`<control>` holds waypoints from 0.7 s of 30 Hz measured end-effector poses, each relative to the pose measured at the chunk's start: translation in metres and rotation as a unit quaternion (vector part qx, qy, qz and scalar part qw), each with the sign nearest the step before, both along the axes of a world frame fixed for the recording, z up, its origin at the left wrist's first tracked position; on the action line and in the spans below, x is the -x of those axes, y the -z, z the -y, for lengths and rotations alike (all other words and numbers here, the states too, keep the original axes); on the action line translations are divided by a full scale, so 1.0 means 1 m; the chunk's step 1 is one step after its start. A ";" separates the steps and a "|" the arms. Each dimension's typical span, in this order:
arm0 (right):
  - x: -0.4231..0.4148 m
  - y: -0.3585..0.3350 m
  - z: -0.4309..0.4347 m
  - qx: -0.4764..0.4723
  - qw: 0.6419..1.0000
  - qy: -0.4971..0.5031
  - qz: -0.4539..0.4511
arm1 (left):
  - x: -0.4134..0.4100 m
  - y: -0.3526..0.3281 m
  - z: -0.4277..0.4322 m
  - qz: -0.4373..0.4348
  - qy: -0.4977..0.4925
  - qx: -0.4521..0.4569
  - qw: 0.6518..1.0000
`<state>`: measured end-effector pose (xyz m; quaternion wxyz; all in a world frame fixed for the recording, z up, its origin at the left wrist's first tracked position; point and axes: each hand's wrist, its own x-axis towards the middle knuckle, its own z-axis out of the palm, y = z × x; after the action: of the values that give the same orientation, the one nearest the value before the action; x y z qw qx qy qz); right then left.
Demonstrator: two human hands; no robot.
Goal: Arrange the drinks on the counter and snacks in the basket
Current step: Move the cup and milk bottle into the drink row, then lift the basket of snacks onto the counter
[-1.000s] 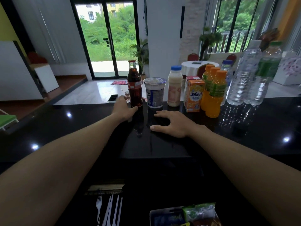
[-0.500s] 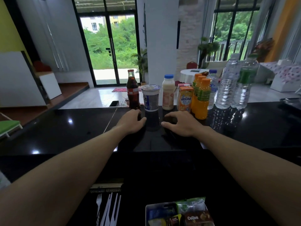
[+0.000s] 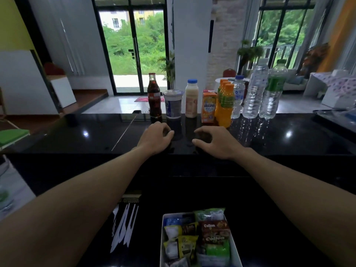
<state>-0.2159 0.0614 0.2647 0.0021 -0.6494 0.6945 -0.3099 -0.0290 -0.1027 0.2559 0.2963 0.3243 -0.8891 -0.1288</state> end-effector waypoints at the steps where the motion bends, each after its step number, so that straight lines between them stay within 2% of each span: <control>1: -0.005 0.001 -0.003 0.010 1.000 -0.011 0.003 | -0.003 0.001 -0.004 -0.007 -0.002 0.004 1.000; 8: -0.039 0.026 -0.023 0.069 0.991 -0.106 -0.049 | -0.037 0.021 -0.046 -0.081 -0.001 0.066 0.995; 12: -0.047 0.058 -0.035 0.026 0.988 -0.138 -0.070 | -0.059 0.043 -0.072 -0.087 -0.022 0.147 0.985; 14: -0.043 0.077 -0.042 -0.006 0.989 -0.133 -0.058 | -0.068 0.058 -0.085 -0.075 -0.020 0.154 0.985; 17: -0.034 0.111 -0.055 -0.049 0.993 -0.102 -0.022 | -0.078 0.089 -0.099 -0.047 -0.015 0.108 0.993; 21: -0.022 0.157 -0.076 -0.138 0.990 -0.042 0.007 | -0.082 0.142 -0.106 0.015 -0.033 -0.046 0.998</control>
<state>-0.1938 0.1373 0.1074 0.1097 -0.6694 0.7025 -0.2154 0.0530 0.0034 0.1138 0.2723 0.3689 -0.8752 -0.1544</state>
